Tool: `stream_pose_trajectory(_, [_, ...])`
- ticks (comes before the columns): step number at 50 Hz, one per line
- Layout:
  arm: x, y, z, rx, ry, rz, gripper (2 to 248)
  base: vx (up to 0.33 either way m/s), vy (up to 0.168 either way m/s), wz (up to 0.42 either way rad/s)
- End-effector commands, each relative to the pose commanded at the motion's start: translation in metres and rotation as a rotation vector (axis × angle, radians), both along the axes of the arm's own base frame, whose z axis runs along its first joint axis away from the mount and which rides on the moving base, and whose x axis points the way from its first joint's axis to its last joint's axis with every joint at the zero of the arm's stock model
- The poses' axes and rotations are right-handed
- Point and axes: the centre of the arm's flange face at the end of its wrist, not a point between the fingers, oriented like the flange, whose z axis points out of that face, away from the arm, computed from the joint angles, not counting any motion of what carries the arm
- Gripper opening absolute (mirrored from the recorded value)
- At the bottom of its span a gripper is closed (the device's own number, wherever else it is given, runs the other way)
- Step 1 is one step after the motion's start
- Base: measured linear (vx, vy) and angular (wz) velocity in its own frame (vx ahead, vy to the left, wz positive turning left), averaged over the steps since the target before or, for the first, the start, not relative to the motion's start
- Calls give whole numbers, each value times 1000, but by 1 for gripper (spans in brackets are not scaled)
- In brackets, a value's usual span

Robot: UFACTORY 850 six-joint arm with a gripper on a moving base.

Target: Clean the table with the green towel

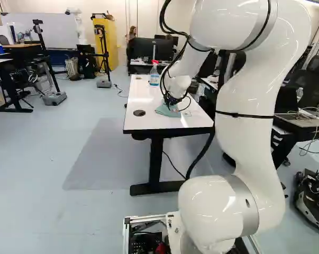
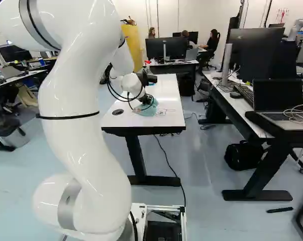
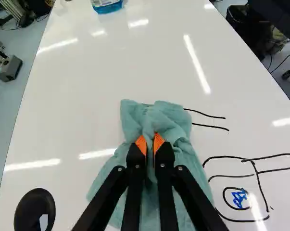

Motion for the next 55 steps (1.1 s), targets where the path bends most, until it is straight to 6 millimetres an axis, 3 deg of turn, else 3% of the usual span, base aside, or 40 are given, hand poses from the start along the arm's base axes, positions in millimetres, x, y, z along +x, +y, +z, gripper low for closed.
stream_pose_trajectory(21, [3,-20,0,0,-2,-34,38,0,0,0])
stream_pose_trajectory(55, [38,-75,-4,-2,-29,-121,38,0,0,0])
